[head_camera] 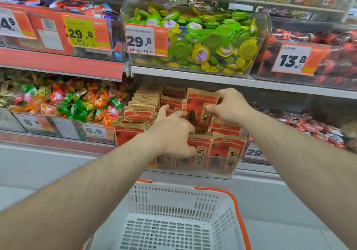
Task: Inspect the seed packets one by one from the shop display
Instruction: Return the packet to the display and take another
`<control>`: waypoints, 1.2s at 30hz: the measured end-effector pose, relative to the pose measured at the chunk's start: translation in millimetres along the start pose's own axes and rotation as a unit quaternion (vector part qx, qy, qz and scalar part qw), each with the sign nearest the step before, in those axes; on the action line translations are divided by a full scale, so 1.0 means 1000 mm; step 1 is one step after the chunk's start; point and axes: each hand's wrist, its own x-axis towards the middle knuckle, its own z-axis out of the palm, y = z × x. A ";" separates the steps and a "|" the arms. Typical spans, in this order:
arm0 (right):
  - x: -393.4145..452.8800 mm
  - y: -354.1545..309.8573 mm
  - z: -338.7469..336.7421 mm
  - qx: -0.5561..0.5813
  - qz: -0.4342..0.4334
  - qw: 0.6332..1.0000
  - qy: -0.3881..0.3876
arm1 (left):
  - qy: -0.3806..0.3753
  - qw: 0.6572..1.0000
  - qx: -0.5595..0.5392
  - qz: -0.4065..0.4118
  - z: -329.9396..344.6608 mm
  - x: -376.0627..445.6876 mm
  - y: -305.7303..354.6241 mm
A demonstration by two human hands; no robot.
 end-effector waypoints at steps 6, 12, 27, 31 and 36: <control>0.014 -0.009 0.012 -0.060 -0.005 0.998 0.008 | -0.012 1.000 0.028 0.004 0.002 0.004 0.000; 0.020 -0.014 0.019 -0.164 -0.037 0.985 -0.030 | -0.013 0.999 0.051 0.000 0.004 0.002 0.002; -0.021 -0.039 0.007 -0.260 -0.049 0.941 -0.211 | 0.135 0.987 0.028 -0.081 0.017 -0.026 0.013; -0.024 -0.032 0.014 -0.300 -0.030 0.936 -0.180 | 0.166 0.981 0.028 -0.100 0.023 -0.035 0.017; -0.017 -0.028 0.014 -0.231 -0.017 0.973 -0.020 | 0.148 0.982 0.015 -0.116 0.024 -0.039 0.020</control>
